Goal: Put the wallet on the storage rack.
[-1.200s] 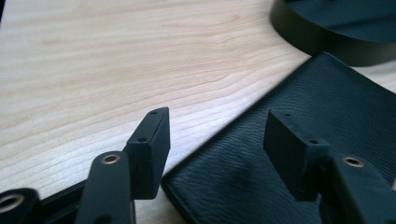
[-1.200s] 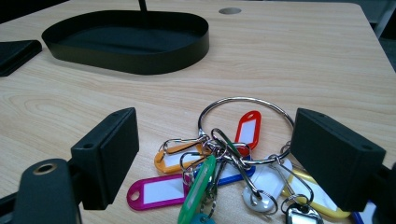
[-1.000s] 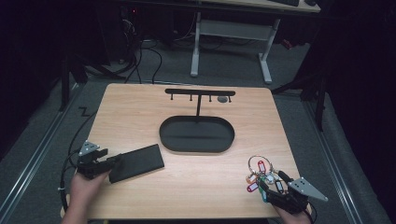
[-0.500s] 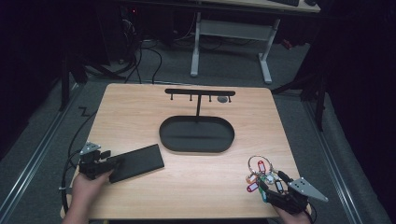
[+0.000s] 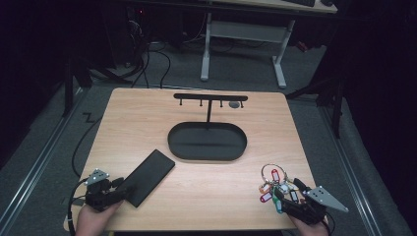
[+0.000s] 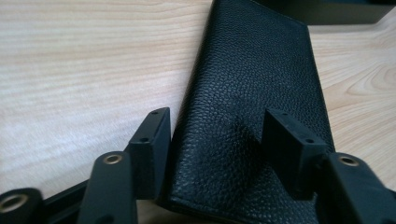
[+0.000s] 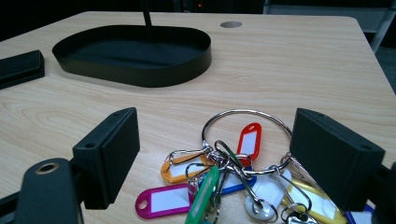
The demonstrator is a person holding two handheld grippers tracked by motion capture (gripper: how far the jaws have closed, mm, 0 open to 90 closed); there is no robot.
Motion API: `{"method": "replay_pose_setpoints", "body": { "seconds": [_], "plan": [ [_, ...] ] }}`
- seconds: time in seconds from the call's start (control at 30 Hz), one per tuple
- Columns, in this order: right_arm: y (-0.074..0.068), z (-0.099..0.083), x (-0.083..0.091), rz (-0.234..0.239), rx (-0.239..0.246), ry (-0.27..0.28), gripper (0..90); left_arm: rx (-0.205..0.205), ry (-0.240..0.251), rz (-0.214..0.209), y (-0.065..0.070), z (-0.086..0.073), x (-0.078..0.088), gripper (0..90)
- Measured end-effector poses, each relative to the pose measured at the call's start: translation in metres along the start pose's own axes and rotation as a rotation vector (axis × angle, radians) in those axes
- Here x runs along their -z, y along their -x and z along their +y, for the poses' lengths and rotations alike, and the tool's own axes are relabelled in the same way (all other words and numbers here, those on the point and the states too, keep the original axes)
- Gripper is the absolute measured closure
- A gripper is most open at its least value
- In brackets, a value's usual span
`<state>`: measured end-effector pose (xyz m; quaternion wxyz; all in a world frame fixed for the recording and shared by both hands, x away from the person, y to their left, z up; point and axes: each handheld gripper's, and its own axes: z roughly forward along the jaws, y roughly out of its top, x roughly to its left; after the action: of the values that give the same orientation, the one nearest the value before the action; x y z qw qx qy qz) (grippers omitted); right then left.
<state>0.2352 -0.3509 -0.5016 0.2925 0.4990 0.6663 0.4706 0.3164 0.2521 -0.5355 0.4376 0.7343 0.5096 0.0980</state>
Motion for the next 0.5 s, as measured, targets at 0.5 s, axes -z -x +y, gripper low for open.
{"method": "replay_pose_setpoints", "body": {
  "seconds": [0.5],
  "plan": [
    [0.0004, 0.0013, 0.0039, -0.005, -0.012, 0.018, 16.9, 0.004, 0.039, -0.060, 0.0058, -0.0053, 0.0070, 81.8]
  ]
}}
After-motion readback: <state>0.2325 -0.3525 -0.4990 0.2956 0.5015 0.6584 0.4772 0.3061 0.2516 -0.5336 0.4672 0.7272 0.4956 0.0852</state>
